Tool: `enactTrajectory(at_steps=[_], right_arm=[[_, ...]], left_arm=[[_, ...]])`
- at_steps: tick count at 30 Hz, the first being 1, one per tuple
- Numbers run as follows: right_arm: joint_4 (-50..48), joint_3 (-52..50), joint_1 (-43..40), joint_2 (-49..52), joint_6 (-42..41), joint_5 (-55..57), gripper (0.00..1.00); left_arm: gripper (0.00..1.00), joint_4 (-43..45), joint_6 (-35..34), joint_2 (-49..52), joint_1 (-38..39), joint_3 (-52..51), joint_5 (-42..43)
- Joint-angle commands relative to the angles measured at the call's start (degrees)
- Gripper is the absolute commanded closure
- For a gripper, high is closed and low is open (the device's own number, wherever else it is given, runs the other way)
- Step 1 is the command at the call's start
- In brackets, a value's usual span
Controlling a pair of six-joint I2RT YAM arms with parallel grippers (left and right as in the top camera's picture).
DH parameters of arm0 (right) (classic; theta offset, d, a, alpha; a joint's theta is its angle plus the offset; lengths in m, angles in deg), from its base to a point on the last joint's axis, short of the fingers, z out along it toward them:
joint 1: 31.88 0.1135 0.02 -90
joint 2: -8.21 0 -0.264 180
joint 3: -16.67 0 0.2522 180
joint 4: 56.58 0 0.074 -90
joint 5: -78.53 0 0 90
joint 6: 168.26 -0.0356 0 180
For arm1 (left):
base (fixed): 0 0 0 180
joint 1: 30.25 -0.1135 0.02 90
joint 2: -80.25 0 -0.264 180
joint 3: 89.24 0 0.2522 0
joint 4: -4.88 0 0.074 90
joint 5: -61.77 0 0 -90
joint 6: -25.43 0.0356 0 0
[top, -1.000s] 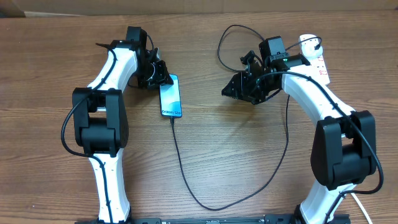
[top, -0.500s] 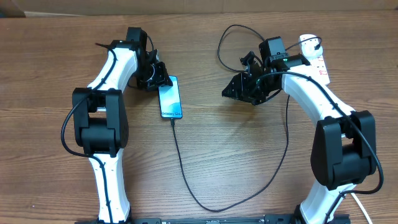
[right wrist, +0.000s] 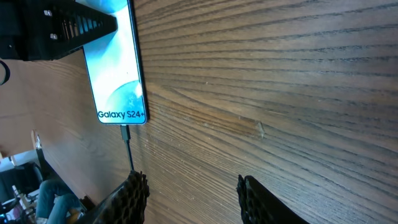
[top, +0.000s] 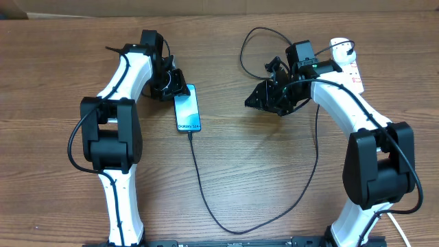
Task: Plug charger to phone and switch on socket
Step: 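Lower the plugged phone onto the table with the left gripper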
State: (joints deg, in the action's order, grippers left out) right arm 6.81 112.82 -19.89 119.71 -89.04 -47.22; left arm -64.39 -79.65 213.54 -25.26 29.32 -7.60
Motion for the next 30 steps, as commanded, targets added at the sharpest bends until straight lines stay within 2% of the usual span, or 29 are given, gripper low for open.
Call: enactTrajectory(at_steps=[1,17,26,30], right_arm=[[0.0,1.3,0.0,-1.4,0.7,0.2,0.53],[0.0,1.3,0.0,-1.4,0.7,0.2,0.53],[0.0,1.3,0.0,-1.4,0.7,0.2,0.53],[0.0,1.3,0.0,-1.4,0.7,0.2,0.53]], left_arm=[[0.6,-0.7,-0.6,0.5,0.3,0.2,-4.9],[0.6,-1.5,-0.6,0.5,0.3,0.2,-9.3],[0.5,-1.5,-0.6,0.5,0.3,0.2,-9.2],[0.49,-1.5,-0.6,0.5,0.3,0.2,-9.2]])
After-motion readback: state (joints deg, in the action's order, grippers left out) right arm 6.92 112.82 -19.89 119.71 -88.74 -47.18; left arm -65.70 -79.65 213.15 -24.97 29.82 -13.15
